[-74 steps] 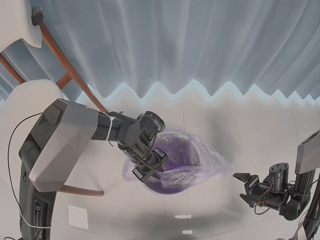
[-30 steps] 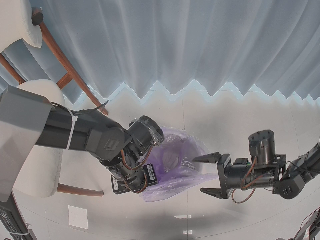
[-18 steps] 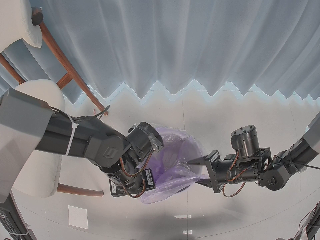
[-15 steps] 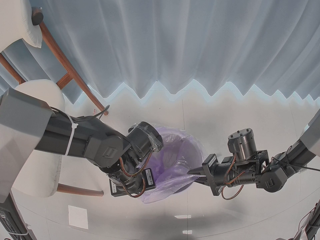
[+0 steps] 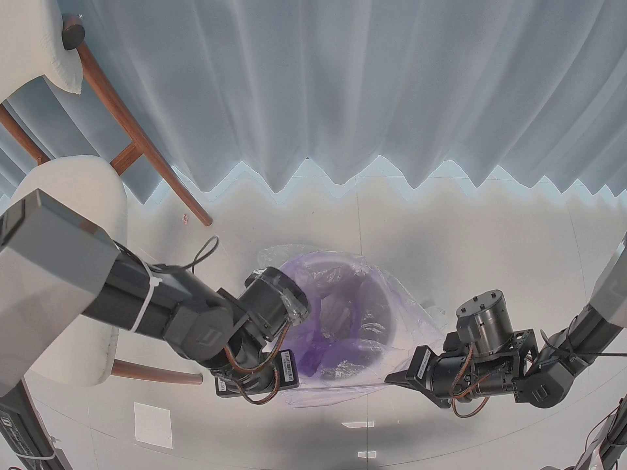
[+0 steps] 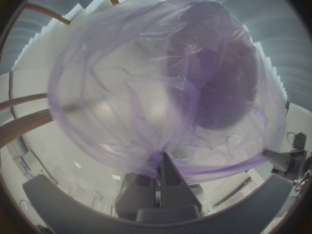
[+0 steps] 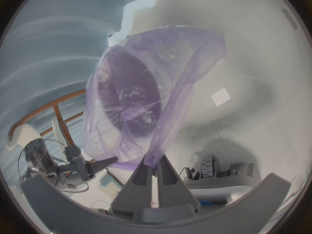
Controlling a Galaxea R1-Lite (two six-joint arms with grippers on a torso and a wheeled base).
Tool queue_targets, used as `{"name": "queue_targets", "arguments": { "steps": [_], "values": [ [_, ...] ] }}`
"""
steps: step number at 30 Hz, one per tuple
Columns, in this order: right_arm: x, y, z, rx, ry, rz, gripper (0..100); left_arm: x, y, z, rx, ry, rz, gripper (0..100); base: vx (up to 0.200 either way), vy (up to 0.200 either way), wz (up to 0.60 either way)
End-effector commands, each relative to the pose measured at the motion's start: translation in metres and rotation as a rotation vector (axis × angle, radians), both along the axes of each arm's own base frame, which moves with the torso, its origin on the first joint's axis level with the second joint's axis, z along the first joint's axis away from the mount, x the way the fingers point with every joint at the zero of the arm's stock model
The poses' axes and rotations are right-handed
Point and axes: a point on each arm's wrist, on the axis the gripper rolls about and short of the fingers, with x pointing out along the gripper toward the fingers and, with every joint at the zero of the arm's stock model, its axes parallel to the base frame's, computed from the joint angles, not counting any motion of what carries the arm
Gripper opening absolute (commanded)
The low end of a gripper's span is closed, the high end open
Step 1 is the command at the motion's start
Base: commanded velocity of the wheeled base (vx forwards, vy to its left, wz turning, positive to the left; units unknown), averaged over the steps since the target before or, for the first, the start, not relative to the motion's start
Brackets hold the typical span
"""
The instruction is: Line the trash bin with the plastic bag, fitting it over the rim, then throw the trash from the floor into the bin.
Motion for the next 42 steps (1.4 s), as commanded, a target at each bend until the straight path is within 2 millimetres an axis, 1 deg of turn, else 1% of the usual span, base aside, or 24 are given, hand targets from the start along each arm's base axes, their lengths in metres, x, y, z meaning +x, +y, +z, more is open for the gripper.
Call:
{"name": "queue_targets", "arguments": {
  "steps": [1, 5, 8, 9, 10, 11, 17, 18, 19, 22, 23, 25, 28, 32, 35, 36, 37, 40, 42],
  "values": [
    [-0.018, -0.004, -0.007, -0.048, -0.053, 0.072, 0, -0.007, 0.013, -0.039, 0.12, 0.019, -0.045, 0, 0.0, 0.0, 0.0],
    [-0.026, -0.006, -0.021, -0.139, -0.057, 0.124, 0, -0.01, 0.018, -0.054, 0.171, 0.009, -0.073, 0, 0.0, 0.0, 0.0],
    [-0.031, -0.006, -0.032, -0.206, -0.052, 0.145, 0, -0.01, 0.021, -0.06, 0.185, 0.002, -0.078, 0, 0.0, 0.0, 0.0],
    [-0.031, -0.006, -0.032, -0.206, -0.052, 0.145, 0, -0.01, 0.021, -0.06, 0.185, 0.002, -0.078, 0, 0.0, 0.0, 0.0],
    [-0.03, -0.003, -0.039, -0.245, -0.053, 0.14, 0, -0.008, 0.02, -0.064, 0.18, -0.006, -0.079, 0, 0.0, 0.0, 0.0],
    [-0.029, -0.002, -0.042, -0.26, -0.053, 0.134, 0, -0.007, 0.02, -0.066, 0.182, -0.006, -0.077, 0, 0.0, 0.0, 0.0],
    [-0.015, 0.008, -0.057, -0.312, -0.095, 0.119, 0, -0.002, 0.023, -0.075, 0.211, -0.009, -0.074, 0, 0.0, 0.0, 0.0],
    [-0.015, 0.008, -0.057, -0.312, -0.095, 0.119, 0, -0.002, 0.023, -0.075, 0.211, -0.009, -0.074, 0, 0.0, 0.0, 0.0],
    [-0.01, 0.011, -0.063, -0.321, -0.101, 0.119, 0, 0.0, 0.026, -0.076, 0.215, -0.006, -0.068, 0, 0.0, 0.0, 0.0],
    [-0.003, 0.014, -0.07, -0.336, -0.106, 0.108, 0, 0.005, 0.031, -0.077, 0.22, -0.008, -0.046, 0, 0.0, 0.0, 0.0],
    [-0.003, 0.014, -0.07, -0.336, -0.106, 0.108, 0, 0.005, 0.031, -0.077, 0.22, -0.008, -0.046, 0, 0.0, 0.0, 0.0],
    [0.005, 0.02, -0.074, -0.349, -0.119, 0.095, 0, 0.01, 0.039, -0.08, 0.244, -0.005, -0.048, 0, 0.0, 0.0, 0.0],
    [0.01, 0.023, -0.075, -0.351, -0.13, 0.085, 0, 0.013, 0.043, -0.082, 0.262, -0.003, -0.054, 0, 0.0, 0.0, 0.0],
    [0.021, 0.03, -0.078, -0.359, -0.154, 0.062, 0, 0.023, 0.039, -0.087, 0.254, -0.036, -0.056, 0, 0.0, 0.0, 0.0],
    [0.021, 0.03, -0.078, -0.359, -0.154, 0.062, 0, 0.023, 0.039, -0.087, 0.254, -0.036, -0.056, 0, 0.0, 0.0, 0.0],
    [0.024, 0.031, -0.082, -0.388, -0.144, 0.049, 0, 0.029, 0.032, -0.094, 0.266, -0.059, -0.059, 0, 0.0, 0.0, 0.0],
    [0.025, 0.033, -0.082, -0.391, -0.14, 0.049, 0, 0.031, 0.031, -0.096, 0.271, -0.059, -0.06, 0, 0.0, 0.0, 0.0],
    [0.028, 0.034, -0.082, -0.401, -0.132, 0.039, 0, 0.033, 0.029, -0.099, 0.276, -0.059, -0.062, 0, 0.0, 0.0, 0.0],
    [0.032, 0.037, -0.087, -0.426, -0.139, 0.005, 0, 0.038, 0.028, -0.101, 0.269, -0.073, -0.058, 0, 0.0, 0.0, 0.0]
  ]
}}
